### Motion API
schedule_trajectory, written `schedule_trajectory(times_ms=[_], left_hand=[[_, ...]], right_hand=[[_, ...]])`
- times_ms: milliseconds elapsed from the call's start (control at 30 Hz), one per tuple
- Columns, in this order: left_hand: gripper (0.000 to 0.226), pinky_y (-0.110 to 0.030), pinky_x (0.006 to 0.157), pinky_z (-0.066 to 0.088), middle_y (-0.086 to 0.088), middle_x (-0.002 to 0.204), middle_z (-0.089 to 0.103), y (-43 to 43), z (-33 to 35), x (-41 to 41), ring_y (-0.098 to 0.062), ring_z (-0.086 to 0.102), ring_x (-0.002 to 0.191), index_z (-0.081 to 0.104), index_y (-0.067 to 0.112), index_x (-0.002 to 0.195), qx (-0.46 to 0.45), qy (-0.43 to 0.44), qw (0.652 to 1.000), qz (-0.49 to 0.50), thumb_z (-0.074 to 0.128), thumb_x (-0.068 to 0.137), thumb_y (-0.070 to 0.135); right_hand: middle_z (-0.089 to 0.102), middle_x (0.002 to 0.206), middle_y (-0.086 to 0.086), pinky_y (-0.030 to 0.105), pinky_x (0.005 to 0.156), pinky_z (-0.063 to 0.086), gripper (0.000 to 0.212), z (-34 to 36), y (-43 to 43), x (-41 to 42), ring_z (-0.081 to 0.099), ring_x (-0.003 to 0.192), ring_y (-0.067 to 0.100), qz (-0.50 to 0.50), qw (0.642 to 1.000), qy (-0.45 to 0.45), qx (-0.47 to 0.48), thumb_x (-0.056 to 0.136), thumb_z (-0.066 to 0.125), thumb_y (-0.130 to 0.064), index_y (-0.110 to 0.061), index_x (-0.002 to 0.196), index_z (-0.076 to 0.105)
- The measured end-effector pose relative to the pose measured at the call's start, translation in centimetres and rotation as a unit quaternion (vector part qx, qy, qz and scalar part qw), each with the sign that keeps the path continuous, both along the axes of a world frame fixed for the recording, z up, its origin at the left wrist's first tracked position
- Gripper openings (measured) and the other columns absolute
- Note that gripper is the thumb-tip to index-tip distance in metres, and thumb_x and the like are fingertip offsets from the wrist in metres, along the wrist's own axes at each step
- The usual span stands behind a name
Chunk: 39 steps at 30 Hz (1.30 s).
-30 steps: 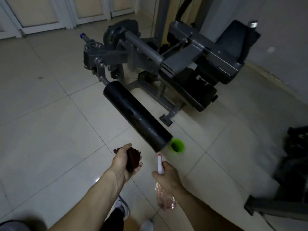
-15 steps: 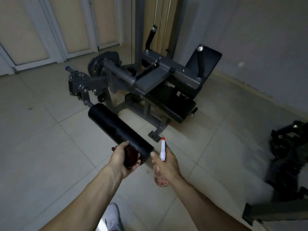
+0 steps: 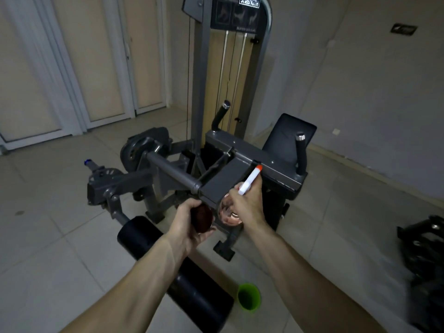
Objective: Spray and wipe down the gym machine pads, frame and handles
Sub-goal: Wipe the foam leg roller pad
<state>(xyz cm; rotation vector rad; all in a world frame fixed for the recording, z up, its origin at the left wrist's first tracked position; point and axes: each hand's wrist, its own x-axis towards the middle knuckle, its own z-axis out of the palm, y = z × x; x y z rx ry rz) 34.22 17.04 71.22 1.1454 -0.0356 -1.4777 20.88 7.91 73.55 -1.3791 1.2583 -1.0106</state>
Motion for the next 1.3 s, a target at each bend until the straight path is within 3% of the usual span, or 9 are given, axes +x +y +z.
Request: schedule_trajectory(times_ms=[100,333,433,567,700,833,1033,1200,1300], left_hand=[[0.045,-0.043,0.081,0.059,-0.015,0.114,0.072,-2.8,-0.8,2.9,-0.029,0.070,0.100,0.063,0.010,0.125,0.026,-0.015,0.999,-0.024,0.069,0.090,0.037],[0.042,-0.049,0.098,0.054,-0.013,0.115,0.074,-4.7,-4.3,7.4,-0.029,0.070,0.108,0.065,0.012,0.125,0.042,0.026,0.999,-0.013,0.070,0.093,0.039],[0.035,-0.049,0.101,0.052,-0.014,0.110,0.073,-5.0,-5.7,7.6,-0.030,0.069,0.110,0.066,0.011,0.118,0.071,0.038,0.997,0.000,0.065,0.097,0.038],[0.038,-0.046,0.085,0.057,-0.014,0.111,0.072,-5.6,-7.5,6.0,-0.029,0.069,0.099,0.065,0.010,0.119,0.108,0.058,0.992,0.014,0.063,0.097,0.041],[0.046,-0.044,0.075,0.057,-0.017,0.120,0.070,-5.9,-9.4,4.4,-0.031,0.069,0.105,0.061,0.011,0.127,0.126,0.083,0.988,0.040,0.066,0.094,0.042],[0.050,-0.041,0.068,0.057,-0.014,0.118,0.069,-5.8,-10.5,3.6,-0.031,0.068,0.105,0.062,0.011,0.131,0.133,0.098,0.982,0.088,0.062,0.093,0.044],[0.044,-0.036,0.077,0.058,-0.008,0.108,0.073,-2.2,-13.2,4.4,-0.025,0.070,0.099,0.072,0.019,0.118,0.082,0.116,0.978,0.151,0.054,0.096,0.054],[0.065,-0.036,0.083,0.048,-0.010,0.107,0.076,1.6,-16.2,7.0,-0.025,0.070,0.101,0.073,0.011,0.117,0.131,0.067,0.978,0.148,0.042,0.099,0.066],[0.032,-0.025,0.077,0.048,-0.005,0.111,0.077,2.8,-19.1,9.2,-0.020,0.070,0.107,0.073,0.011,0.115,0.217,-0.099,0.956,0.173,0.059,0.102,0.036]], right_hand=[[0.062,0.109,0.006,0.049,0.084,0.062,0.093,1.4,-4.7,3.7,0.069,0.091,0.023,-0.013,1.000,-0.006,-0.009,0.081,0.066,-0.010,-0.039,0.157,0.021],[0.055,0.087,0.002,0.015,0.056,0.048,0.091,0.8,-10.7,8.4,0.058,0.057,0.000,-0.007,0.998,0.045,-0.043,0.102,0.055,-0.003,-0.039,0.164,-0.001],[0.061,0.110,0.005,0.009,0.056,0.050,0.091,-0.4,-11.2,8.3,0.065,0.079,0.001,0.005,0.996,0.061,-0.057,0.102,0.059,-0.006,-0.040,0.165,0.003],[0.045,0.150,0.006,0.029,0.080,0.062,0.105,-1.7,-10.3,5.8,0.062,0.121,0.022,0.045,0.996,0.069,-0.033,0.092,0.075,-0.023,-0.049,0.161,0.001],[0.044,0.144,-0.006,0.000,0.081,0.040,0.082,-2.8,-6.6,2.9,0.050,0.121,-0.008,0.003,0.991,0.105,-0.088,0.089,0.078,-0.015,-0.028,0.157,0.034],[0.063,0.117,-0.010,0.028,0.087,0.054,0.039,-7.1,-2.2,2.8,0.062,0.105,0.004,0.132,0.978,0.124,-0.106,0.091,0.059,-0.006,-0.032,0.120,0.064],[0.023,0.165,-0.020,0.019,0.120,0.027,0.056,-16.1,0.4,7.9,0.025,0.149,-0.006,0.380,0.908,0.172,-0.041,0.101,0.058,-0.036,-0.042,0.154,0.043],[0.055,0.131,-0.016,0.035,0.110,0.048,0.031,-23.1,2.7,11.8,0.055,0.124,0.001,0.363,0.923,0.130,-0.010,0.099,0.062,-0.023,-0.030,0.128,0.071],[0.057,0.127,-0.014,0.036,0.106,0.051,0.028,-26.0,1.3,13.9,0.058,0.117,0.000,0.307,0.941,0.140,0.021,0.102,0.062,-0.024,-0.033,0.126,0.071]])
